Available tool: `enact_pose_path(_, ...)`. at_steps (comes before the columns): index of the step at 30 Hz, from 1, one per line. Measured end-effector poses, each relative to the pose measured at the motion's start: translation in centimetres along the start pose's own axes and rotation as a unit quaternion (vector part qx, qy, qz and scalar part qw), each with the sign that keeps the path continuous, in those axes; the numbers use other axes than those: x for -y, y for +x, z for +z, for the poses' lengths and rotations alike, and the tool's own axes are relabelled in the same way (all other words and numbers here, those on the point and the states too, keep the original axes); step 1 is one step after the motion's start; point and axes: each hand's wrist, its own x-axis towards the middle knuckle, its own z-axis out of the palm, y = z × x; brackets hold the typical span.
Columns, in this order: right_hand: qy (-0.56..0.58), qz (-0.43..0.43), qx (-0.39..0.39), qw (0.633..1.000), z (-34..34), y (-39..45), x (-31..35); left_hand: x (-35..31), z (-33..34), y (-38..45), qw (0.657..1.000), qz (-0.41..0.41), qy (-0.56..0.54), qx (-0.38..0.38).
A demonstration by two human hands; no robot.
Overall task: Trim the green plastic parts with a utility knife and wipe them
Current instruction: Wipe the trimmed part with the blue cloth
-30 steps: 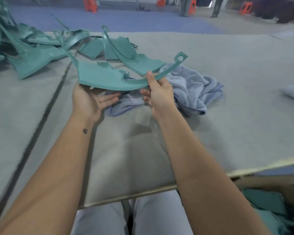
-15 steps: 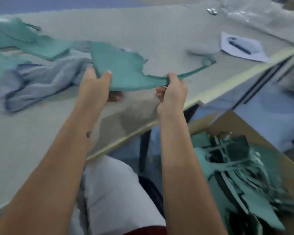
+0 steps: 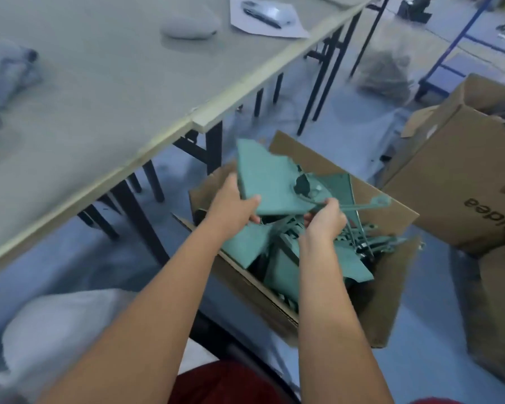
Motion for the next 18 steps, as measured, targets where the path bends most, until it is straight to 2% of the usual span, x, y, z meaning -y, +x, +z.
enact_pose_path(3,-0.020,0.019,-0.056,0.998,-1.9,1.7,-3.4,5.0,1.3,0.3,0.989,-0.137,-0.015,0.053)
enact_pose_path(5,-0.005,0.045,-0.083,0.995,-2.2,1.8,-5.2,6.8,1.1,0.3,0.977,-0.200,-0.055,0.054)
enact_pose_path(8,-0.008,0.059,-0.146,0.987,-1.5,1.1,-6.7,8.0,-0.1,0.6,0.972,-0.229,-0.014,0.060)
enact_pose_path(11,-0.017,0.029,-0.179,0.983,0.3,0.0,-6.9,7.7,-0.8,0.8,0.966,-0.240,0.022,0.093)
enact_pose_path(14,-0.008,-0.029,-0.154,0.988,2.0,-1.6,-6.4,5.1,-1.3,0.4,0.964,-0.223,0.066,0.125)
enact_pose_path(16,-0.019,-0.097,-0.083,0.992,3.1,-3.1,-5.9,2.5,-1.8,0.0,0.971,-0.174,0.089,0.135)
enact_pose_path(18,-0.036,-0.165,0.019,0.985,4.6,-5.1,-4.9,-0.5,-2.5,-0.5,0.979,-0.113,0.095,0.139)
